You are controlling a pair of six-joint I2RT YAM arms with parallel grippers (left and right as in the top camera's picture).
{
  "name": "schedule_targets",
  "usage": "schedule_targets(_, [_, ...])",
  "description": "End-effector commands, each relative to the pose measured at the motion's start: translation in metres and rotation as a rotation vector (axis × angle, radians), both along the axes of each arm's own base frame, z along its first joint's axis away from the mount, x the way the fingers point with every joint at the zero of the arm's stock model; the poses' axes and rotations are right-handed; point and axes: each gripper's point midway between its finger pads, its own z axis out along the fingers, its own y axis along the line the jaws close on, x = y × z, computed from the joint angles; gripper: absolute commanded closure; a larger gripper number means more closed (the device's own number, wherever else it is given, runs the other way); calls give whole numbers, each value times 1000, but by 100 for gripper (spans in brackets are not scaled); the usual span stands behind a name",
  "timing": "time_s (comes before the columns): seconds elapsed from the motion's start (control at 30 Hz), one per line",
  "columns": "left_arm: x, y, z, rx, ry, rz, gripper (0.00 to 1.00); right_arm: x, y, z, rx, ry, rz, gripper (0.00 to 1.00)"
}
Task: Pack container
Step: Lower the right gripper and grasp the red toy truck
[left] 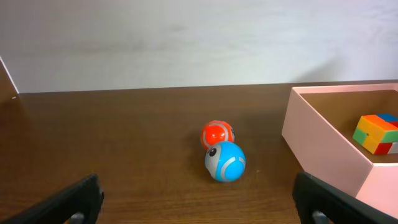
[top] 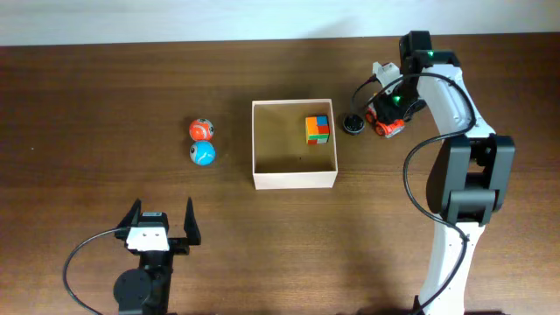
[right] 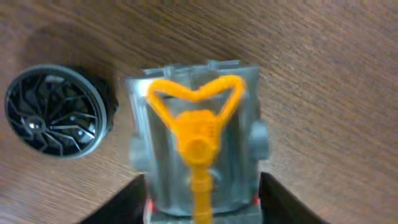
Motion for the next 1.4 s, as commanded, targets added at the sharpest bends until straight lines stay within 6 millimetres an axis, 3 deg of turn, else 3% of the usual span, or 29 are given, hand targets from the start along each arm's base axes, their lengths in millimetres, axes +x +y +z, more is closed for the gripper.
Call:
schedule_targets(0.0, [0, 2, -1, 15, 0, 9, 1, 4, 5, 4, 19, -13, -25, 56])
schedule_targets(0.2, [0, 2, -1, 15, 0, 9, 1, 10, 15, 26, 18, -36, -11, 56])
schedule_targets(0.37, [0, 2, -1, 15, 0, 9, 1, 13, 28, 74, -40, -69, -47, 56])
schedule_targets(0.53, [0, 2, -1, 15, 0, 9, 1, -2, 58, 129, -55, -92, -28, 56])
schedule_targets(0.67, [0, 2, -1, 15, 0, 9, 1, -7, 69, 150, -60, -119, -32, 55])
schedule_targets(0.73, [0, 2, -1, 15, 0, 9, 1, -3, 65, 150, -59, -132, -42, 49])
schedule_targets(0.9, [0, 2, -1, 15, 0, 9, 1, 10, 24, 121, -63, -93, -90, 45])
schedule_targets(1.03, [0, 2, -1, 15, 0, 9, 1, 9, 4, 101, -2, -42, -79, 41])
schedule_targets(1.17, [0, 2, -1, 15, 0, 9, 1, 10, 2, 91, 90, -17, -78, 40])
schedule_targets(1.37, [0, 2, -1, 15, 0, 9, 1, 9, 22, 70, 89, 21, 38, 35])
